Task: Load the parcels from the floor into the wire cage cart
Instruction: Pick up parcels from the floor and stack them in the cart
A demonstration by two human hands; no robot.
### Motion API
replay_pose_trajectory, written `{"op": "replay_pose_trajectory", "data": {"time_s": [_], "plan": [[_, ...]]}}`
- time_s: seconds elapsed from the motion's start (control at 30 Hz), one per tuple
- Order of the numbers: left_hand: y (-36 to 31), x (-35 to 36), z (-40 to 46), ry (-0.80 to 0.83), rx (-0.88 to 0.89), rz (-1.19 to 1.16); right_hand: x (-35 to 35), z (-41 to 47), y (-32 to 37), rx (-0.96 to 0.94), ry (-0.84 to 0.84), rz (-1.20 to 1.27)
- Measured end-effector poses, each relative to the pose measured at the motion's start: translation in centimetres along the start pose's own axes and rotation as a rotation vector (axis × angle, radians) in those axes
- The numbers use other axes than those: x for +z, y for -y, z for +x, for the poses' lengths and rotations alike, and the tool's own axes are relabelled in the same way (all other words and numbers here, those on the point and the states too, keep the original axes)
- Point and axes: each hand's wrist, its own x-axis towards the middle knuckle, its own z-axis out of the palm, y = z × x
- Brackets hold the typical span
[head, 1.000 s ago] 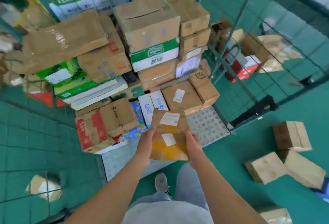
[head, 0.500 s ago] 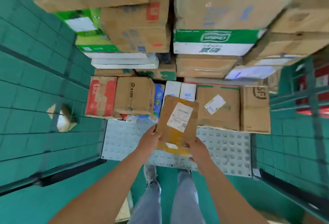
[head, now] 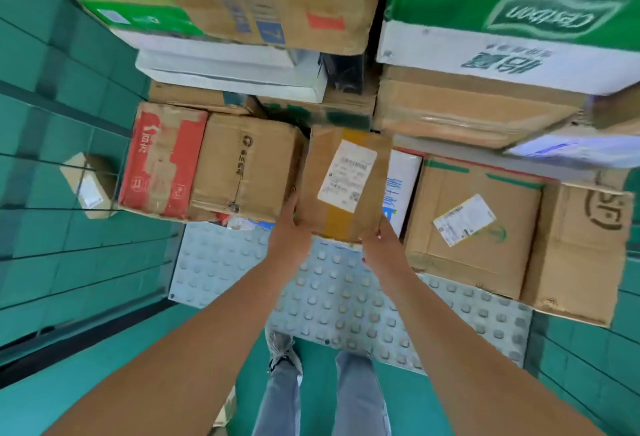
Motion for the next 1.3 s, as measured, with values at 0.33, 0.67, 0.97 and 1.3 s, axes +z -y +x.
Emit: {"op": "replay_pose_trajectory", "data": {"time_s": [0.33, 0.67, 0.97, 1.3], "plan": [[1.2, 2.9, 4.7, -0.021, 0.253, 0.804, 3.9, 7.5, -0.2, -0.110, -0.119, -0.165], [1.1, 2.1, 2.6, 0.031, 0.252, 0.808, 0.4, 4.5, 0.5, 0.107, -0.101, -0.091], [1.3, -2.5, -7.8, 0.239, 0.220, 0.402, 1.5, -10.3, -0.4, 0.164, -0.082, 0.182], [3.5, -13.0, -27.0, 0.470, 0.035, -0.187, 3.4, -35.4, -1.5, 0.154, -0.155, 0.702]]}}
